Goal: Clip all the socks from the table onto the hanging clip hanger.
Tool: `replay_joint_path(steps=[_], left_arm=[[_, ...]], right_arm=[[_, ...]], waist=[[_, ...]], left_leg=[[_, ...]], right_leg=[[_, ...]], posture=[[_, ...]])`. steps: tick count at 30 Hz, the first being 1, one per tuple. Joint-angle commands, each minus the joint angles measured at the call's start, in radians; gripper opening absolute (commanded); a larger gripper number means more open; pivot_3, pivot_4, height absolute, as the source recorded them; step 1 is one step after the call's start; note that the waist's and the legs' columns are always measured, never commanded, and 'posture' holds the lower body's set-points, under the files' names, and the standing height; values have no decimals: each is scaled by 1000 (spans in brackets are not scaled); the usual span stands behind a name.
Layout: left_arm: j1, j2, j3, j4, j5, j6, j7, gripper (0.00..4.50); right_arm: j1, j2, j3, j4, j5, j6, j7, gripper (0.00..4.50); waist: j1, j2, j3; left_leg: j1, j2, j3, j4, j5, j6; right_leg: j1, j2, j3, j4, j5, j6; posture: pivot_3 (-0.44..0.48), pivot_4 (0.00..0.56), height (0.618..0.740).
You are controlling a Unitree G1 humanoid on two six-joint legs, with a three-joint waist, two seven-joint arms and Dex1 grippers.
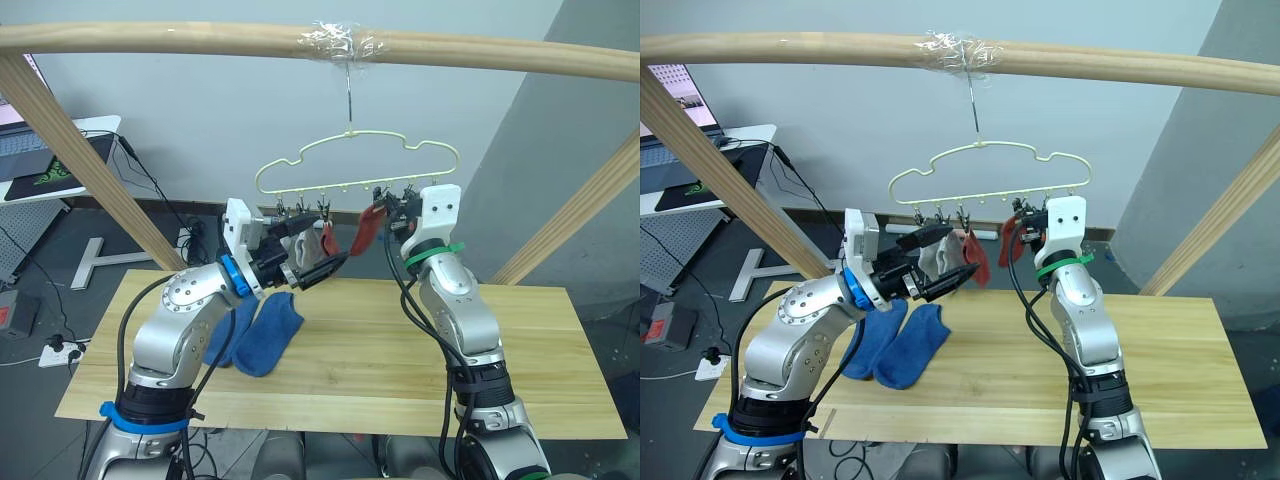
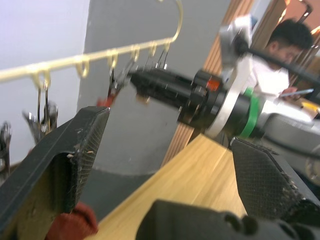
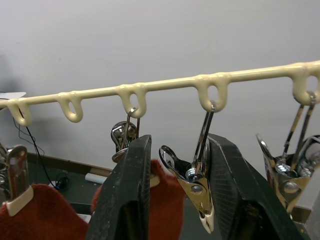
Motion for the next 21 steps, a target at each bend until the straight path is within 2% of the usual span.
replay_joint_path(steps=[1,9,16,21], left_arm=[[-22,-8,19,-50,-50,20,7,4500],[-9,-9,8,-69,-60,26,12,4500],[-5,-11,6,-61,-58,19,12,4500],[36,-6,-11,-54,-12,-7,24,4500]], right_arm=[[-23,0,-10,-19,-1,-22,1,1638],[-29,1,-33,-6,4,-23,-10,1638],[-35,-2,-43,0,7,-29,-3,91],[-24,-24,-52,-20,16,-12,21,5]], waist=[[1,0,0],[2,0,0],[3,0,0],[3,0,0]], left_leg=[[0,0,0,0,0,0],[0,0,0,0,0,0],[0,0,0,0,0,0],[0,0,0,0,0,0]], right_leg=[[0,0,0,0,0,0],[0,0,0,1,0,0],[0,0,0,1,0,0],[0,0,0,1,0,0]], posture=[[144,151,740],[142,154,740],[142,157,740],[136,162,740]])
